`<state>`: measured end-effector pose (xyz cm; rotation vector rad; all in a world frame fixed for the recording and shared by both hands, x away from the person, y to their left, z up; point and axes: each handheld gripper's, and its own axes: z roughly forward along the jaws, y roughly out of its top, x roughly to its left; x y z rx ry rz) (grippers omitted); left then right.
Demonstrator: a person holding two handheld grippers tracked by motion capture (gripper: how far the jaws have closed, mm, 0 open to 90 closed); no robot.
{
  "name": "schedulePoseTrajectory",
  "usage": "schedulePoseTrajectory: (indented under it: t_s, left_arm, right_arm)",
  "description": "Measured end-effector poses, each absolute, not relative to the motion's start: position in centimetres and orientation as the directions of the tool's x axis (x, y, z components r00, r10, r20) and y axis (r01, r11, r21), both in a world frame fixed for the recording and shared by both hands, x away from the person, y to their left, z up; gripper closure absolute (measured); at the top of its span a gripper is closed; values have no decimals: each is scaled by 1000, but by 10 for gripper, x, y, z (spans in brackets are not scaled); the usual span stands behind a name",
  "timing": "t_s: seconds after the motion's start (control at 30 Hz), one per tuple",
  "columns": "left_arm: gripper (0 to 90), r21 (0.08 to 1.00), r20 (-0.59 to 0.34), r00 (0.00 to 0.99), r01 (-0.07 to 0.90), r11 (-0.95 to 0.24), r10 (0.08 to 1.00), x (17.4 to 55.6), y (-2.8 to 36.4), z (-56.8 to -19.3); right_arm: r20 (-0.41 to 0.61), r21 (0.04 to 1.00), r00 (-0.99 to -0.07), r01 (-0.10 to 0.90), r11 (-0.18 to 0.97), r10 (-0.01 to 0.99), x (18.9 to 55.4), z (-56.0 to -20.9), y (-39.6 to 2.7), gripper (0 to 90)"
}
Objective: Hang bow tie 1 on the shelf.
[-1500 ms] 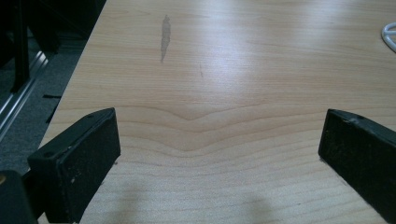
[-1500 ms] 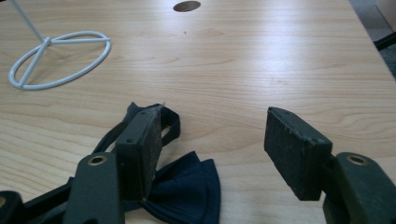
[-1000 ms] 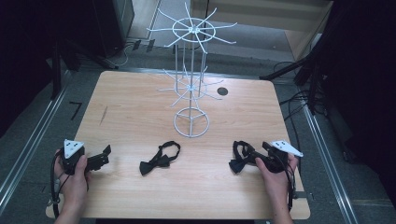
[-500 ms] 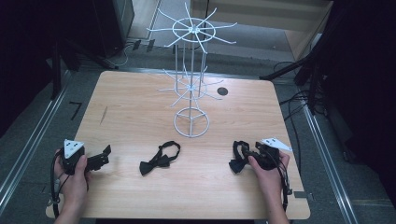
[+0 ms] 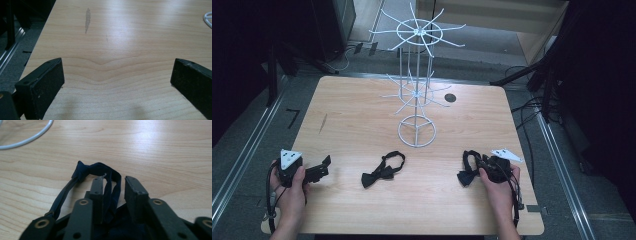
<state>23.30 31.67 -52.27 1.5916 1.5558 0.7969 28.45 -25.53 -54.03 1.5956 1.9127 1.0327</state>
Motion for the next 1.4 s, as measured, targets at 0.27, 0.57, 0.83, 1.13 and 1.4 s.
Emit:
schedulePoseTrajectory:
  t_s: [0.27, 0.57, 0.83, 1.13, 1.4]
  left_arm:
    - [0, 852, -73, 62, 522, 30, 995, 233, 317, -523]
    - [0, 850, -74, 61, 525, 31, 995, 233, 317, -523]
    - [0, 850, -78, 59, 525, 35, 995, 233, 317, -523]
    - [0, 850, -76, 60, 525, 33, 995, 233, 317, -523]
    - [0, 850, -75, 62, 525, 31, 995, 233, 317, -523]
  right_arm:
    - [89, 752, -240, 653, 92, 967, 283, -544, -252, 812]
    - [103, 751, -267, 652, 101, 958, 282, -545, -250, 900]
    - [106, 795, -291, 599, 95, 951, 276, -536, -248, 900]
    - [90, 850, -329, 518, 100, 940, 268, -522, -240, 900]
    - [85, 878, -348, 469, 95, 934, 263, -512, -235, 900]
